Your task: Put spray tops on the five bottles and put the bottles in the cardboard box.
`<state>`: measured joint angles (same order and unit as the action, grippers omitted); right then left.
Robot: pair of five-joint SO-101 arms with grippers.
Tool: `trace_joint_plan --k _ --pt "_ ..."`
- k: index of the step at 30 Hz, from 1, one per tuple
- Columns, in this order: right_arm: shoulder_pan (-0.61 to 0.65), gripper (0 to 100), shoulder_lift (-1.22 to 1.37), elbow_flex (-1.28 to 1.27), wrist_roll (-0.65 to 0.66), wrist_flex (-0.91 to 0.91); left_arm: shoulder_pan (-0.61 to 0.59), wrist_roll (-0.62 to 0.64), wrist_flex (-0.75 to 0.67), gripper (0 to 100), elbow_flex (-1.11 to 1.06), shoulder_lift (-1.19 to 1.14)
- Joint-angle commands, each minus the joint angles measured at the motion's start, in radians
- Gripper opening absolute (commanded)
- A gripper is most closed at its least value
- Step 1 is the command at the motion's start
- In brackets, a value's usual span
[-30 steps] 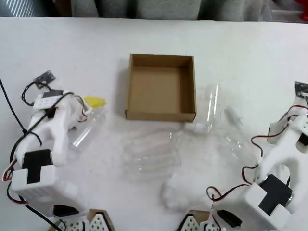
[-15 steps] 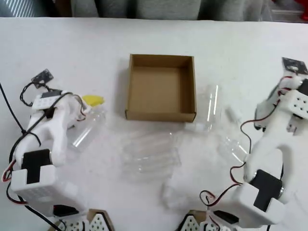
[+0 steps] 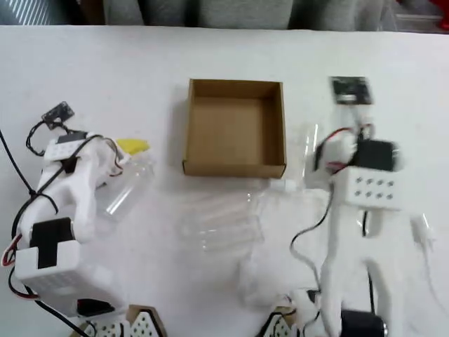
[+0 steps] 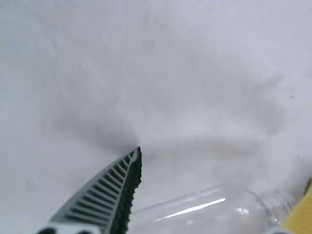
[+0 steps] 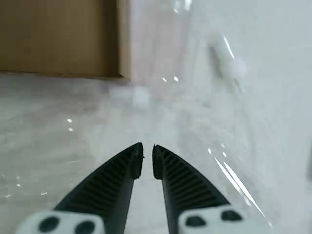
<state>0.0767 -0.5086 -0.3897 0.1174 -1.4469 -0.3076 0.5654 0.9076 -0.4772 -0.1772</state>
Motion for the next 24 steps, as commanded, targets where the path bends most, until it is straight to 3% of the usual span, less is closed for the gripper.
trace_joint_plan --k 1,5,11,24 --pt "0.226 1.7 -0.128 -0.180 -0.078 0.248 -0.045 0.040 -0.015 48 0.029 0.061" --pt "0.438 1.8 -0.196 -0.382 -0.091 0.535 -0.101 0.087 -0.015 48 0.058 0.056" --pt "0.558 1.8 -0.213 -0.588 -0.097 0.961 -0.117 0.103 -0.015 48 0.061 0.056" --pt "0.819 1.8 0.016 -0.643 -0.147 1.457 -0.133 0.138 -0.037 48 0.060 0.056"
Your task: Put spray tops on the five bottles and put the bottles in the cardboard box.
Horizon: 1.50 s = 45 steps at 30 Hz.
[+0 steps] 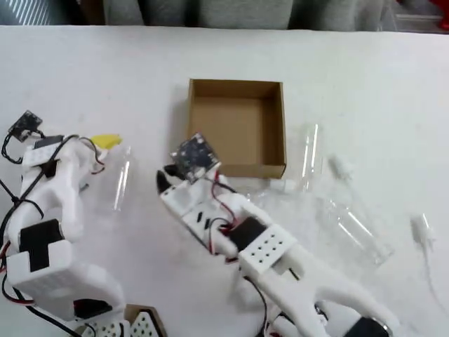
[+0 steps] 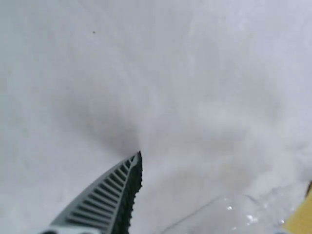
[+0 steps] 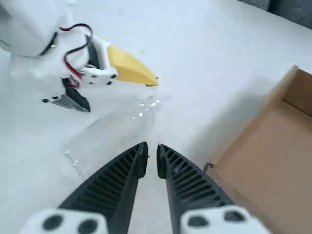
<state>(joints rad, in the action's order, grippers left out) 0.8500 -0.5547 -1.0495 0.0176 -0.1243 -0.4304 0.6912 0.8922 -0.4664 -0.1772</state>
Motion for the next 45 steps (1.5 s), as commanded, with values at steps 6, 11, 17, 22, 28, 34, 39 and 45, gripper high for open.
trace_joint_plan --k 6,11,17,22,28,34,39,45 --pt "0.074 1.8 0.338 0.064 -0.331 0.452 -0.010 0.012 -0.021 48 0.049 0.056" --pt "0.085 1.8 0.516 0.066 -0.364 0.657 -0.008 0.012 -0.021 48 0.051 0.056" --pt "0.091 1.7 0.690 0.147 -0.368 0.826 -0.007 0.012 -0.021 48 0.051 0.056" --pt "0.120 1.7 0.797 0.215 -0.367 0.906 -0.010 0.012 -0.021 48 0.051 0.056" --pt "0.148 1.6 0.858 0.222 -0.304 0.947 -0.010 0.005 -0.040 48 0.040 0.054" --pt "0.159 1.6 0.891 0.232 -0.210 0.903 -0.010 0.005 -0.092 48 0.011 0.054" --pt "0.166 1.6 0.918 0.310 -0.196 0.740 -0.008 -0.028 -0.091 48 0.011 0.056" --pt "0.168 1.6 0.921 0.325 -0.189 0.682 -0.024 -0.031 -0.094 48 0.023 0.064"
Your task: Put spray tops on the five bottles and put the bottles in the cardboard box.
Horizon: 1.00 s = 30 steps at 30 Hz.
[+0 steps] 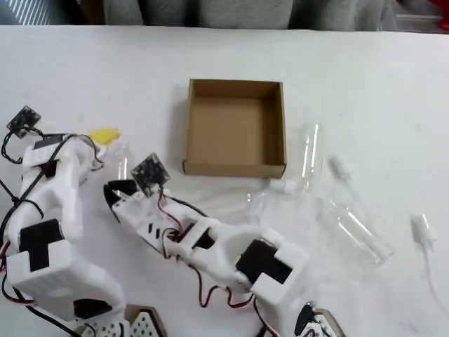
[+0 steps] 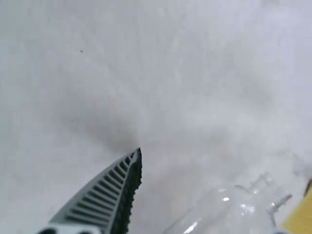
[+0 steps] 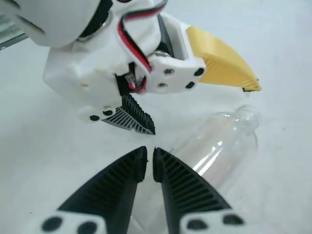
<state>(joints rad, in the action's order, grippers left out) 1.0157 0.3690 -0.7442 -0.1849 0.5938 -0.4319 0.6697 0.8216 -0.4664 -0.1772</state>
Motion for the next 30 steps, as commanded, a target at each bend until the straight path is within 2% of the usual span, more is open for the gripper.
trace_joint_plan --k 1,9,21,24,27,30 --pt "0.002 1.6 -0.002 0.020 0.014 -0.036 -0.036 -0.009 -0.017 48 0.040 0.064" --pt "0.002 1.6 -0.002 0.021 0.014 -0.036 -0.165 -0.115 0.031 48 0.235 0.064" --pt "0.002 1.6 -0.001 0.021 0.014 -0.036 -0.403 -0.164 0.416 48 0.872 0.056" --pt "-0.001 1.6 0.012 0.032 0.014 -0.031 -0.400 -0.203 0.557 48 0.942 0.056" --pt "-0.001 1.7 0.038 0.066 0.014 -0.031 -0.346 -0.226 0.683 48 0.941 0.054" --pt "-0.001 1.8 0.033 0.074 0.009 -0.012 -0.298 -0.222 0.717 48 0.884 0.054"
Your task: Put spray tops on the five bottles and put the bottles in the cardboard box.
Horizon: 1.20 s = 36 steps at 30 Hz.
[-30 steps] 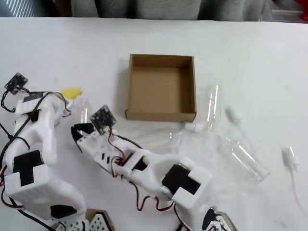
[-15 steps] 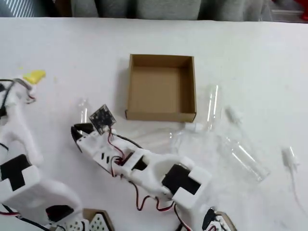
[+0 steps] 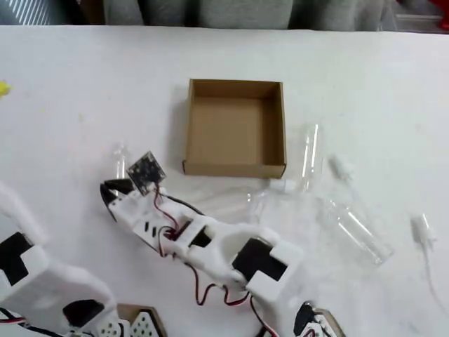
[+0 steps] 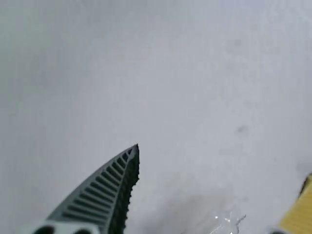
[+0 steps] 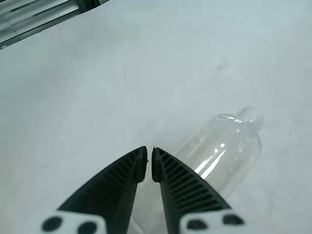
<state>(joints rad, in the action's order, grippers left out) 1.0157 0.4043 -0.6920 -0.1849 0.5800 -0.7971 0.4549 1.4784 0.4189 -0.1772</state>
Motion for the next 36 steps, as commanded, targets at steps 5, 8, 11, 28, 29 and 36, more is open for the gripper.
trace_joint_plan --k 5,8,11,28,29,36 --pt "-0.001 1.9 -0.019 0.014 0.005 0.094 0.124 -0.012 0.061 48 -0.063 0.054" --pt "-0.001 3.0 -0.039 0.014 0.005 0.097 0.128 -0.014 0.068 48 -0.064 0.061" --pt "-0.001 9.2 -0.108 -0.002 0.005 0.091 0.131 -0.046 0.086 48 -0.060 0.061" --pt "-0.321 1.5 -1.270 -0.641 0.014 -0.243 0.364 -0.226 0.272 48 -0.064 0.056" --pt "-0.351 1.5 -1.353 -0.649 0.014 -0.355 0.380 -0.256 0.281 48 -0.066 0.056" --pt "-0.595 1.6 -1.794 -0.655 0.015 -0.955 0.440 -0.583 0.293 48 -0.175 0.062"
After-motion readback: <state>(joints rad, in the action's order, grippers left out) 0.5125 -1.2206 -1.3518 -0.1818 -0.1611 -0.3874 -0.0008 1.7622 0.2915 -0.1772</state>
